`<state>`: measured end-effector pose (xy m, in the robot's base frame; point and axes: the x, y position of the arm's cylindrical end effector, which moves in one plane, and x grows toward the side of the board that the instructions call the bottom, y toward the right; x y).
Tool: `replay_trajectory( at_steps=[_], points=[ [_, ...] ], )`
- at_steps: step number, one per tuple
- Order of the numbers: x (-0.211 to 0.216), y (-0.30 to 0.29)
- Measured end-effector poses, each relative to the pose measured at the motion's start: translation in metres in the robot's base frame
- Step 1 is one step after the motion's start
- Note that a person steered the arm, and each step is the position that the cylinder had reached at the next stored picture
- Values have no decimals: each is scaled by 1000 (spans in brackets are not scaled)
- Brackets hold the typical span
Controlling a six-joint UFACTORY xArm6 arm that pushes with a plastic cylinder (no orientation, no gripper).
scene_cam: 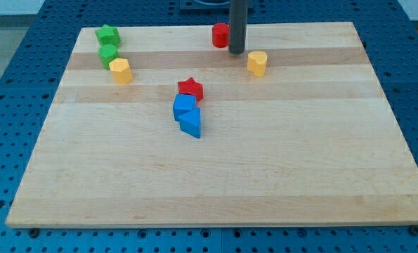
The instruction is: Move the red star towards the top right of the board
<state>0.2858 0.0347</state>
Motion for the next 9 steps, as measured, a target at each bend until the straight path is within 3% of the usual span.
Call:
replay_trajectory(
  at_steps=[3, 6, 7, 9],
  points=[
    [10, -56],
    [86, -133],
    [102, -130],
    [111, -57]
  ],
)
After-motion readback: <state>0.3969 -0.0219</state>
